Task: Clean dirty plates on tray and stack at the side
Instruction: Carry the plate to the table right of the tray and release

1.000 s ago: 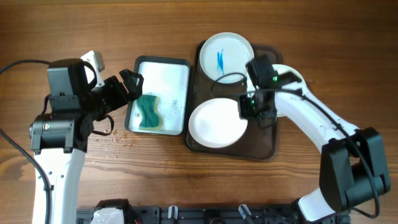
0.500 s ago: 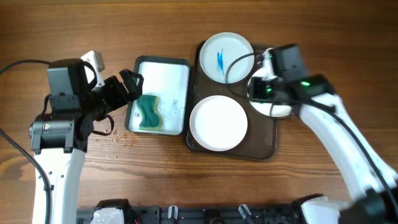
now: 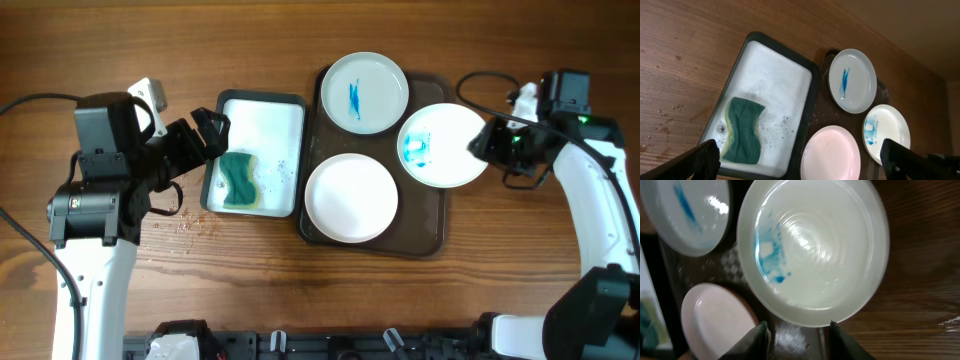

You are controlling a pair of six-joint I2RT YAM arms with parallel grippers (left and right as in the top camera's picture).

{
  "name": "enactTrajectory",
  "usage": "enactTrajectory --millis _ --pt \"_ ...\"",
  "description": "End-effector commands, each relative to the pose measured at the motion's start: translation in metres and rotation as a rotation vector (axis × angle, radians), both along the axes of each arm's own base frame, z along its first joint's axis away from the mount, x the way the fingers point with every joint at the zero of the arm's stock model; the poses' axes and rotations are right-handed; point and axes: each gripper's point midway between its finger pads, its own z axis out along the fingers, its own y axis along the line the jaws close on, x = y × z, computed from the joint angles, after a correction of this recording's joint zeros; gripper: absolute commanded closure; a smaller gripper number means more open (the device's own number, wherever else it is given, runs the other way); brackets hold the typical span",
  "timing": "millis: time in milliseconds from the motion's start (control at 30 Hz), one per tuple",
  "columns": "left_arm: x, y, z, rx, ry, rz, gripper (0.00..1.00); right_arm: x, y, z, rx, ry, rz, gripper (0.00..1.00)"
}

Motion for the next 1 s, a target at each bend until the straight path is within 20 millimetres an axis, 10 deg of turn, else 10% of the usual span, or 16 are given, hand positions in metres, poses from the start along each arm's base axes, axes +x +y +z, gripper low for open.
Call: enactTrajectory --millis 0,367,533,633,700,967 --pt "0.001 0.001 0.006 -0.004 -0.013 0.008 0.00 -0.032 0.069 -0.015 0.131 0.072 0.251 0.60" --pt "0.001 0.001 0.006 -0.004 -0.012 0.008 0.00 -0.063 0.134 -0.101 -0.125 0.037 0.317 0.60" --pt "0.001 0.001 0.006 -0.005 -0.012 0.008 0.00 -0.056 0.125 -0.106 -0.204 -0.002 0.264 0.96" --pt "0.001 0.001 0.006 -0.005 -0.012 0.008 0.00 -0.058 0.123 -0.106 -0.212 0.008 0.261 0.91" --pt "0.001 0.001 0.006 -0.004 -0.012 0.008 0.00 -0.060 0.124 -0.107 -0.206 0.017 0.264 0.69" --pt "0.001 0.001 0.006 -0.005 -0.012 0.008 0.00 -0.066 0.130 -0.124 -0.147 0.016 0.225 0.96"
